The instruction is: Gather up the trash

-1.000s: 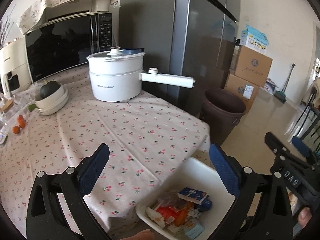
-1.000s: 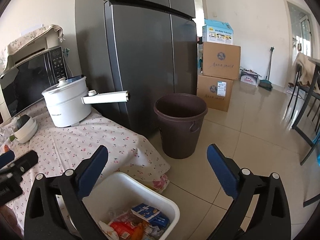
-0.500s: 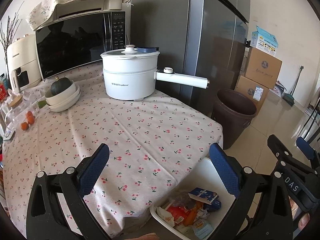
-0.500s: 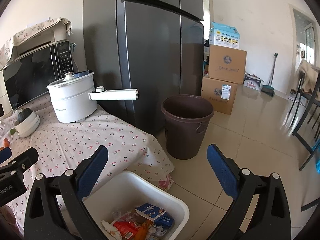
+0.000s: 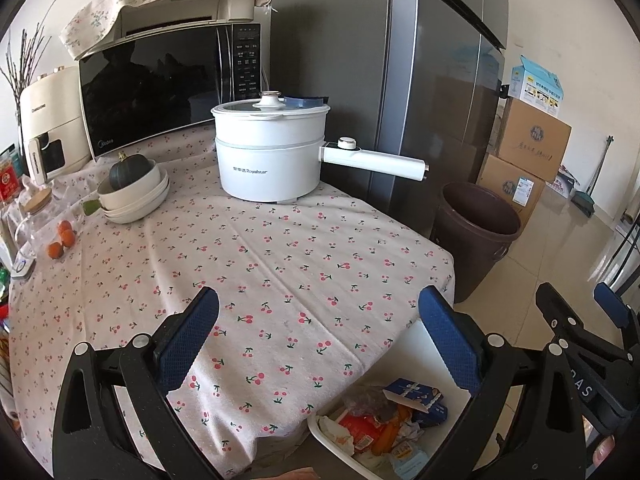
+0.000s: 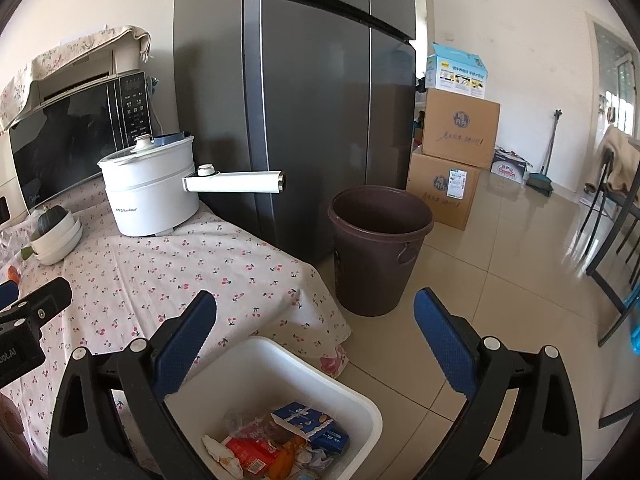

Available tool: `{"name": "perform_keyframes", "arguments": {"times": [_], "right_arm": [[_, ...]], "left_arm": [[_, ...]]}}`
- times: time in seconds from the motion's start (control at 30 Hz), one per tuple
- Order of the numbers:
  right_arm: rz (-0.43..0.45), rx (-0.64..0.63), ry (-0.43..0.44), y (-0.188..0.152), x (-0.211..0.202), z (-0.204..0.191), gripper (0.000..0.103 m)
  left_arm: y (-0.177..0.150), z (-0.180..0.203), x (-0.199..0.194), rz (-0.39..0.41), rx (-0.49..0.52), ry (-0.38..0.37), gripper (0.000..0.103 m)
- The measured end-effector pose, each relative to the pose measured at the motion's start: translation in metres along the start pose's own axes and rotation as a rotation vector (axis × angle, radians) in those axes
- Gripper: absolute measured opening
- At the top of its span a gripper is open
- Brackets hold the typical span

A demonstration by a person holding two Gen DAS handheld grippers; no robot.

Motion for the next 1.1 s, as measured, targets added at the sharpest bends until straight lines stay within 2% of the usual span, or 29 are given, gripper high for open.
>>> {"name": "perform_keyframes", "arguments": {"times": [1.1], "right_arm": [[-0.020, -0.022, 0.012, -0.0053, 0.0026, 0.0011, 0.096]], "left_arm": [[-0.0033, -0.0004, 0.0051, -0.019, -0.011, -0.007, 0.096]]}}
Point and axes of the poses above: each gripper's, at about its wrist camera, not at the fingertips, and x roughly the way its jaws point, z to its right, y to its top, the point moved 4 cm from there along x, roughly the way its jaws point, and after that the axes turned 11 degrees about z, right-handed, at the moved point
